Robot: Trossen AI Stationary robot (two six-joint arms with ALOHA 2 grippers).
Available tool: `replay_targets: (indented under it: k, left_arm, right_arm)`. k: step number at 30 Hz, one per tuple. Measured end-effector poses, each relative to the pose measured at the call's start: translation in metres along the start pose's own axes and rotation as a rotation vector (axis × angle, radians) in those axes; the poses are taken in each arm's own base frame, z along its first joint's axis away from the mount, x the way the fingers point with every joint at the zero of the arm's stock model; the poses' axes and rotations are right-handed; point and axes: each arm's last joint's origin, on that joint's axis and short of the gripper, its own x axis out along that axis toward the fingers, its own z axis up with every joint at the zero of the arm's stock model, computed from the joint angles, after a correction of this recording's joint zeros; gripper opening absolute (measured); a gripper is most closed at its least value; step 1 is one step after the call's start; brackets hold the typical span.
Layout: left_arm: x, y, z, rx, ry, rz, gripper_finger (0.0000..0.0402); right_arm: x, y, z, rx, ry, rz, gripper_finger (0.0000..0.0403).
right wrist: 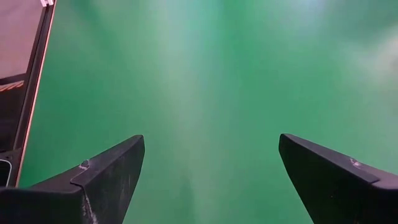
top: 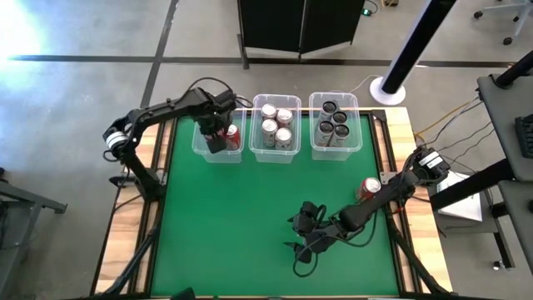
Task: Sort soda cans
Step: Put the left orange soda can into the left transparent bin
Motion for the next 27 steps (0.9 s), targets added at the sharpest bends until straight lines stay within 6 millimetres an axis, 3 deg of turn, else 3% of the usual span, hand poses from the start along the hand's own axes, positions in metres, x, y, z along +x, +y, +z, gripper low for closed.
replay_targets:
  k: [24,27]
  left_arm:
    - [0.026,-0.002,0.001,0.166,-0.035,0.009,0.0279]
    - [0.025,-0.002,0.001,0.164,-0.037,0.015,0.0308]
  right_arm:
    - [0.0,-0.001,0.0,-0.002,-0.003,-0.01,0.0368]
    - [0.0,-0.001,0.0,-0.002,-0.005,-0.011,0.0368]
